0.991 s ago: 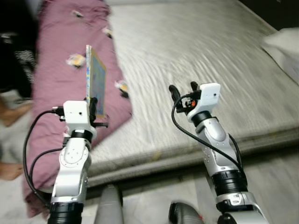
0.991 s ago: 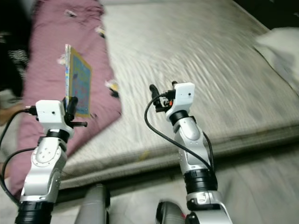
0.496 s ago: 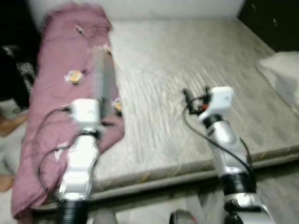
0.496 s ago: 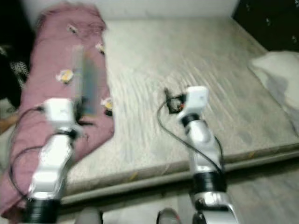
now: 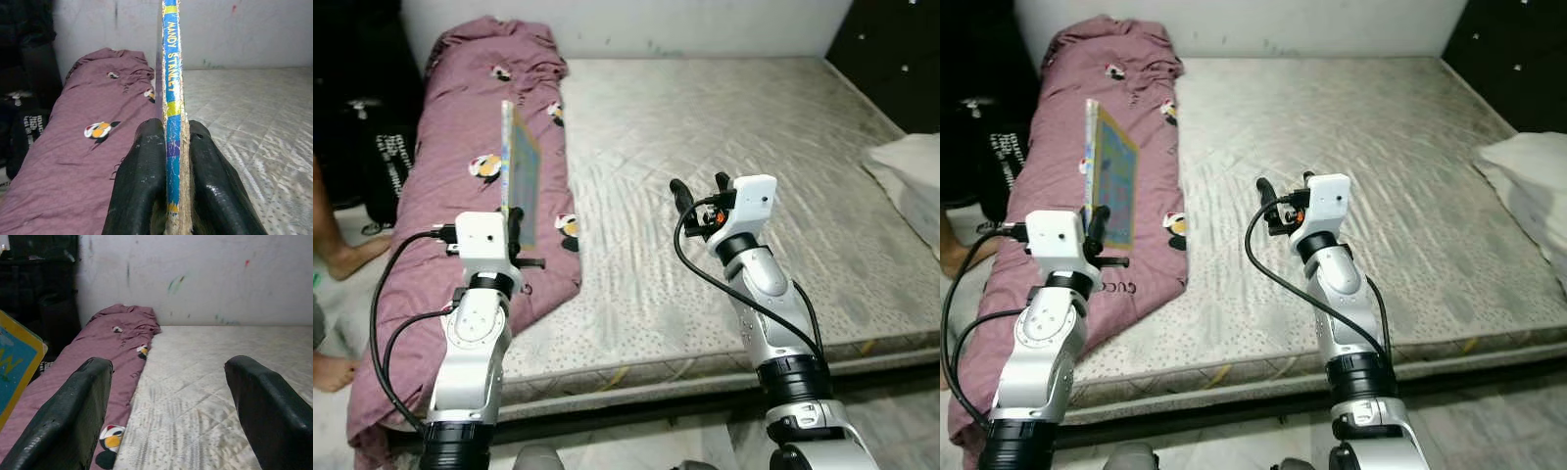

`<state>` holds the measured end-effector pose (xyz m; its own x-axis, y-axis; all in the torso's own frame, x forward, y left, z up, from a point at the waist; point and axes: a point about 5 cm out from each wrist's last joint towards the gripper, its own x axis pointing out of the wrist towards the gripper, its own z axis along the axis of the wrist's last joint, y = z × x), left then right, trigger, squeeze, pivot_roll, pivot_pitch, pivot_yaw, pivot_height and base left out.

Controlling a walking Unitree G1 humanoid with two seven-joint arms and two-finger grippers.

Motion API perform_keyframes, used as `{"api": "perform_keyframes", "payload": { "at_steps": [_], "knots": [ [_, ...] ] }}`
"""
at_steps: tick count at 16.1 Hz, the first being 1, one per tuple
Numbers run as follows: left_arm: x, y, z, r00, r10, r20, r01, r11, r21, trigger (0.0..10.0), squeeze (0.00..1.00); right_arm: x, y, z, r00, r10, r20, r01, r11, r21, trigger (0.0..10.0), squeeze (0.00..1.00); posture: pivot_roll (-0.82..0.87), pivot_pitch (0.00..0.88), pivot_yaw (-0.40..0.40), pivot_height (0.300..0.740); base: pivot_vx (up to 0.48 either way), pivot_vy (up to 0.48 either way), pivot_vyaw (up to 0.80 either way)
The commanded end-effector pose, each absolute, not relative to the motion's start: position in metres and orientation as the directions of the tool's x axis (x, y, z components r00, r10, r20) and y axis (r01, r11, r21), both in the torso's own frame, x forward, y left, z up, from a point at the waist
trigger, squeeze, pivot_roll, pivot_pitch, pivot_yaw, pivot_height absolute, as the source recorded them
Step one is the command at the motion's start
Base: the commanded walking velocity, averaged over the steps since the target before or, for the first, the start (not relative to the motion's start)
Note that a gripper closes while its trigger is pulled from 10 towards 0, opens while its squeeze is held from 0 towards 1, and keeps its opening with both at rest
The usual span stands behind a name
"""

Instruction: Clean up the room

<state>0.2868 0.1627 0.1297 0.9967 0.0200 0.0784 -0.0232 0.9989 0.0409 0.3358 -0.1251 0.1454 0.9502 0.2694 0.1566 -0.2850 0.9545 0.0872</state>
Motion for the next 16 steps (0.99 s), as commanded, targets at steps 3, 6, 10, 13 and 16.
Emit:
{"api": "perform_keyframes", "payload": {
  "at_steps": [3,6,10,13,16],
  "knots": [
    [0.287,0.163,0.139,0.992,0.019,0.123,-0.025,0.999,0.047,10.0,0.00,0.336,-0.127,0.148,0.950,0.263,0.169,-0.280,0.956,0.089,10.0,0.00,0.06,0.000,-0.024,0.740,0.000,0.000,0.00],
    [0.280,0.169,0.116,0.999,0.041,0.029,-0.044,0.994,0.103,10.0,0.00,0.326,-0.146,0.125,0.992,0.083,0.092,-0.091,0.992,0.088,10.0,0.00,0.05,0.000,0.016,0.740,0.000,0.000,0.00],
    [0.275,0.168,0.111,1.000,0.031,0.002,-0.031,0.993,0.113,10.0,0.00,0.319,-0.150,0.119,0.995,0.051,0.080,-0.057,0.996,0.074,10.0,0.00,0.05,0.000,0.020,0.740,0.000,0.000,0.52],
    [0.271,0.168,0.111,0.999,0.035,0.004,-0.035,0.993,0.112,10.0,0.00,0.317,-0.150,0.117,0.997,0.043,0.071,-0.049,0.995,0.088,10.0,0.00,0.06,0.000,0.010,0.740,0.000,0.000,0.15],
    [0.261,0.170,0.108,0.999,0.039,-0.016,-0.037,0.993,0.111,10.0,0.00,0.312,-0.149,0.113,0.998,0.036,0.053,-0.040,0.996,0.082,10.0,0.00,0.06,0.000,0.002,0.740,0.000,0.000,0.00]
  ]
}}
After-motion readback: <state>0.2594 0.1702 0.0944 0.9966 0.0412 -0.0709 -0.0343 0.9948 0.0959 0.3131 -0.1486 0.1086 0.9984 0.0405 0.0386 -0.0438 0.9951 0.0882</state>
